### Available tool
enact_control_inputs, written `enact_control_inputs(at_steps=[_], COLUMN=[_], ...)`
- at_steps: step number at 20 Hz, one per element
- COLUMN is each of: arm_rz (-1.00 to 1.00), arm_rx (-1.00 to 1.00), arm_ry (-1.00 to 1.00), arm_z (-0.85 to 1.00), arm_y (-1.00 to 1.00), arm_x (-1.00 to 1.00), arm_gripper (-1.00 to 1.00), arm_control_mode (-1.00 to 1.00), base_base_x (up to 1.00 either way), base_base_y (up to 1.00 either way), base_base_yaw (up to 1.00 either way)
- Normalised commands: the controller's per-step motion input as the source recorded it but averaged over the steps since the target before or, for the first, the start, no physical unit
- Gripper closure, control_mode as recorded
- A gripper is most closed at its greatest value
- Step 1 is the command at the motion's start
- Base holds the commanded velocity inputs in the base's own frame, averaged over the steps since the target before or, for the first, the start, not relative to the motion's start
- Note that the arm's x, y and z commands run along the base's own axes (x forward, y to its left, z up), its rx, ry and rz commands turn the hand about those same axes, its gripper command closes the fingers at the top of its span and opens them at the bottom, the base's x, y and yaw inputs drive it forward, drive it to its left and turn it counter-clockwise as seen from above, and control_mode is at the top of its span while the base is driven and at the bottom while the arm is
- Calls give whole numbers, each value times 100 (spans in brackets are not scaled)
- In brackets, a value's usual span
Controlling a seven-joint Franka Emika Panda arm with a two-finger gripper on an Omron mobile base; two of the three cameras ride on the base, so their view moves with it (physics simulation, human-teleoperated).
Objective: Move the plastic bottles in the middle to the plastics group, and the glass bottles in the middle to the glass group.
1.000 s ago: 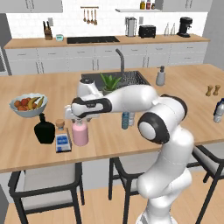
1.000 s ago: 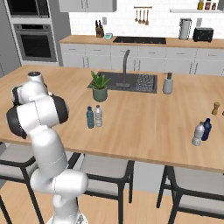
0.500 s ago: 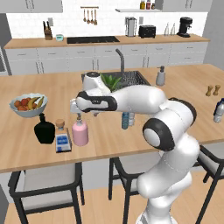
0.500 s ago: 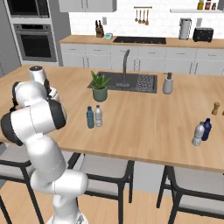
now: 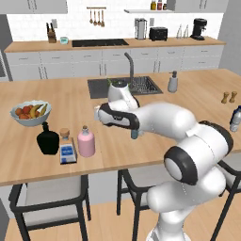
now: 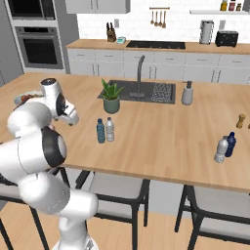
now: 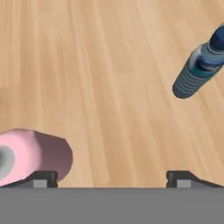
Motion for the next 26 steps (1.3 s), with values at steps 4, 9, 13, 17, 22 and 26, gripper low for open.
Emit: enact_control_inputs(at_steps=[4,9,13,17,22,26], arm_rz=[-36,-25,-19,0,0,0], arm_rx=[0,0,0,0,0,2], arm_ry=[0,-2,0,-5,-3,0], arm_z=[-1,-6,0,-4,-4,-5], arm_y=[-77,-78,-46,-16,-4,-1], arm_x=[0,3,15,2,18,25], arm_gripper=[-100,-100,-100,-100,-100,-100], arm_control_mode=[-100,-100,-100,-100,-100,-100], base_base_x=[0,0,0,0,0,0], base_base_y=[0,0,0,0,0,0], base_base_yaw=[0,0,0,0,0,0])
